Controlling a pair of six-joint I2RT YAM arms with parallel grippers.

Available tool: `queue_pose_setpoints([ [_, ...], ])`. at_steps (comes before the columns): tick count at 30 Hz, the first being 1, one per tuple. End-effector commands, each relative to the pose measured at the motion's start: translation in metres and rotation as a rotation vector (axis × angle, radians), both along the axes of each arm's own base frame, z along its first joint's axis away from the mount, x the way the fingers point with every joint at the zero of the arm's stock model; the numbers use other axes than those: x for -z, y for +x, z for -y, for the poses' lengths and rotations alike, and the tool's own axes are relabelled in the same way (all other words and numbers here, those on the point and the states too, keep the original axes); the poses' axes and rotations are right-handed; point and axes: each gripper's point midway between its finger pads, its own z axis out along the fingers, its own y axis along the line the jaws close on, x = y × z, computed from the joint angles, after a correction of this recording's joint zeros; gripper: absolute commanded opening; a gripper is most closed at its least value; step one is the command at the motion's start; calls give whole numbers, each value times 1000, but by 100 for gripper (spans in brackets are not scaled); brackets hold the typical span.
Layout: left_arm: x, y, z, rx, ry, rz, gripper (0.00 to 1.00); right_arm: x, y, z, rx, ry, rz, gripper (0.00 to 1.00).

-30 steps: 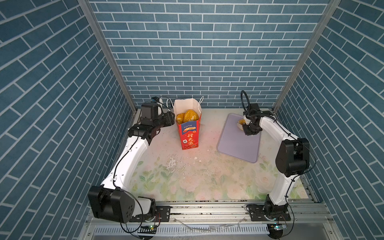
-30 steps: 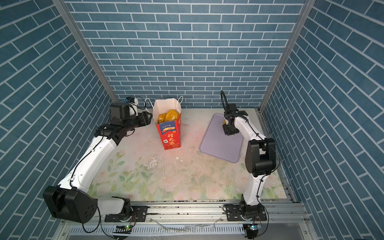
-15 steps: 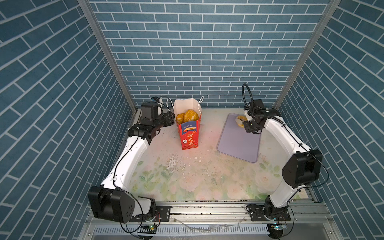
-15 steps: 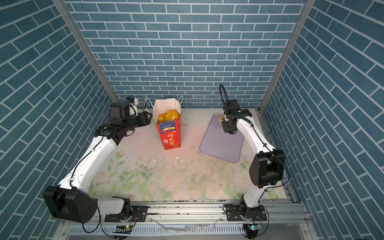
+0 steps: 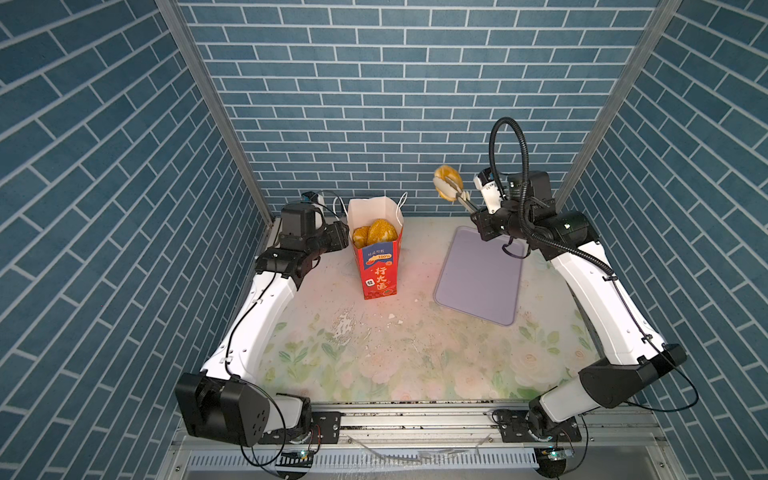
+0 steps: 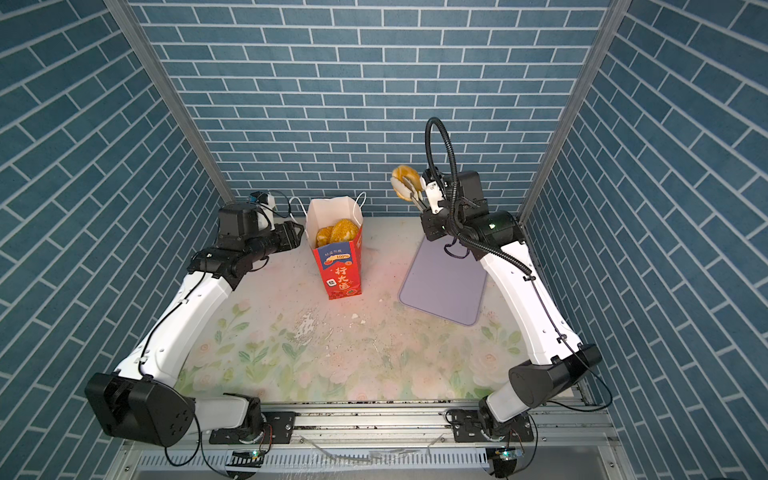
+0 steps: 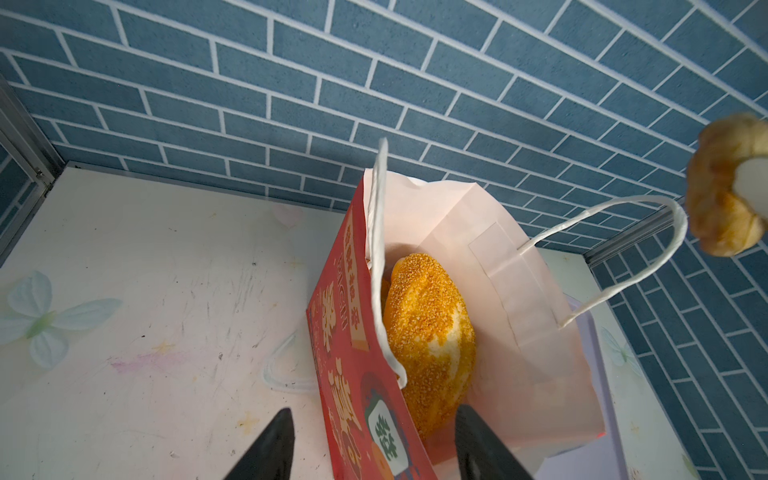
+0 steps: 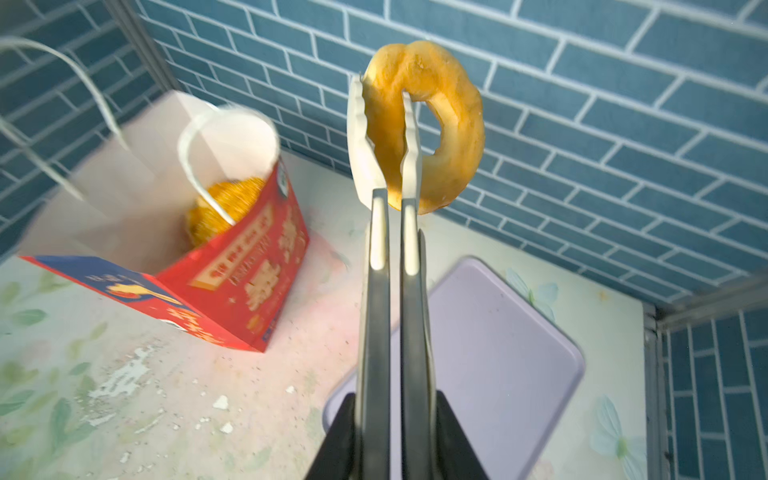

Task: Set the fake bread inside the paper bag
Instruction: 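Lift the ring bun with the tongs and carry it over the bag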

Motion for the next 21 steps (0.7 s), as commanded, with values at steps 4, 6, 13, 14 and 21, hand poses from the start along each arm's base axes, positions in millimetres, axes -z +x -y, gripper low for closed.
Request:
queue_pose_setpoints([
  [4,-21,-8,-9,-26,6,49,63,-66,-20,-69,-252,93,199,6],
  [6,-23,-11,-12,-34,17,55,63,-59,-28,-92,-335,78,182,6],
  [13,-27,-20,-22,-59,37,67,63,-7,-28,-124,-393,-37,61,8],
  [14,-27,-20,-22,-60,38,68,64,-1,-29,-126,-396,-49,48,8],
  [21,-26,-19,-21,-51,31,64,64,20,-29,-131,-383,-121,18,26],
])
